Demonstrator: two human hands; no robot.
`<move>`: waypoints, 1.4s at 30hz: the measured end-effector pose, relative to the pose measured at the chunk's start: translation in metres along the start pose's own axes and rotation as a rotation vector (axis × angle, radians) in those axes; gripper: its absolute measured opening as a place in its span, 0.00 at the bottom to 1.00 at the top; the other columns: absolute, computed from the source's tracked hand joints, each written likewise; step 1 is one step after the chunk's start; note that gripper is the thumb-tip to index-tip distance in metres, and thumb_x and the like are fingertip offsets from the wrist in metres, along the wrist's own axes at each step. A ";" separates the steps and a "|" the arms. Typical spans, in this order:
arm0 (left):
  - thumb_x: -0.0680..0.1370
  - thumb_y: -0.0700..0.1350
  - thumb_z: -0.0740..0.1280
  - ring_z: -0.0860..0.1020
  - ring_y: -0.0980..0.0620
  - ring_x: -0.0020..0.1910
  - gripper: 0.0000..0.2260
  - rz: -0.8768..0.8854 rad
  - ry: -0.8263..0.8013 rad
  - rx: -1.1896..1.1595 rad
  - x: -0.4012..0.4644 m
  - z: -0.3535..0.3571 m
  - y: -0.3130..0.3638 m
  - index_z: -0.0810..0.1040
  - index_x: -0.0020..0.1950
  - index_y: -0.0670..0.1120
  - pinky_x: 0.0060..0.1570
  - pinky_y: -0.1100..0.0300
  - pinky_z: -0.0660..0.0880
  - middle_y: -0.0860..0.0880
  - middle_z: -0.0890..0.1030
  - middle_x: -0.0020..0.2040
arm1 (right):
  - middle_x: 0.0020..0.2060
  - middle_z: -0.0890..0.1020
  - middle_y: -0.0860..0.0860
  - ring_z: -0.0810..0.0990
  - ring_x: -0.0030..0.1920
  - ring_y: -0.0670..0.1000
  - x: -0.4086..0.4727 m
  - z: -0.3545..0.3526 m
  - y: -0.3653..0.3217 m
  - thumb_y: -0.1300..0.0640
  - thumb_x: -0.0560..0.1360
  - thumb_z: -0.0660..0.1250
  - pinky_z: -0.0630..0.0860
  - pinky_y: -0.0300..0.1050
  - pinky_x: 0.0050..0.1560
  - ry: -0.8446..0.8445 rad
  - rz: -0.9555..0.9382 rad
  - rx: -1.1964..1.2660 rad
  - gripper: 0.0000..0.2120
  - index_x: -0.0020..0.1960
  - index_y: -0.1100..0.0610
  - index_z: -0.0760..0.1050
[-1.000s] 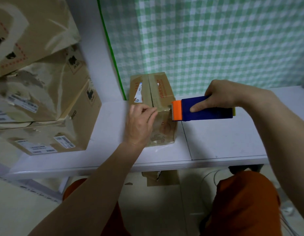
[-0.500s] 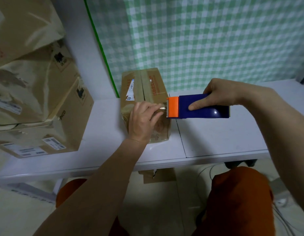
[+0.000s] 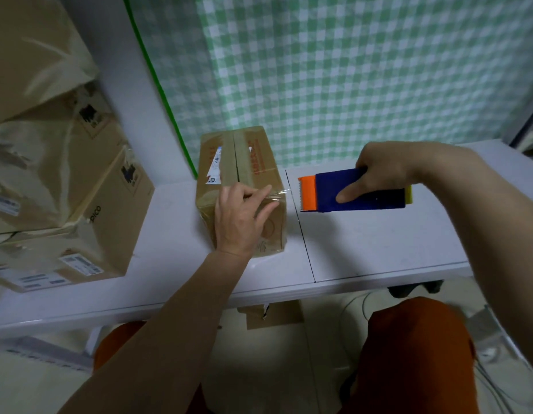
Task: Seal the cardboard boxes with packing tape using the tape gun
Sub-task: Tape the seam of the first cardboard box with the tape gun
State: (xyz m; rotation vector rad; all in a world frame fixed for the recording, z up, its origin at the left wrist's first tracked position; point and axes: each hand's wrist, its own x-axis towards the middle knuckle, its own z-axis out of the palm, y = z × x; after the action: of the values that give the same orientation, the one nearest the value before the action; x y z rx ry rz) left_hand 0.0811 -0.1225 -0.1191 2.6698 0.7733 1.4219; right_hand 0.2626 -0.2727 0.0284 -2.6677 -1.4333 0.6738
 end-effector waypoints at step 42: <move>0.68 0.49 0.68 0.70 0.46 0.43 0.09 -0.205 0.078 0.057 0.001 0.012 0.012 0.82 0.45 0.48 0.42 0.52 0.68 0.46 0.74 0.40 | 0.65 0.73 0.52 0.70 0.65 0.47 0.020 0.171 -0.109 0.66 0.79 0.56 0.65 0.34 0.66 0.806 -0.265 1.083 0.20 0.70 0.61 0.67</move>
State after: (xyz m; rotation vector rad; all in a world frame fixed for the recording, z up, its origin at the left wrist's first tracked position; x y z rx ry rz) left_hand 0.0959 -0.1298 -0.1225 2.4993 1.0743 1.4798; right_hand 0.1199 -0.2230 -0.1081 -1.5459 -0.7885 0.1746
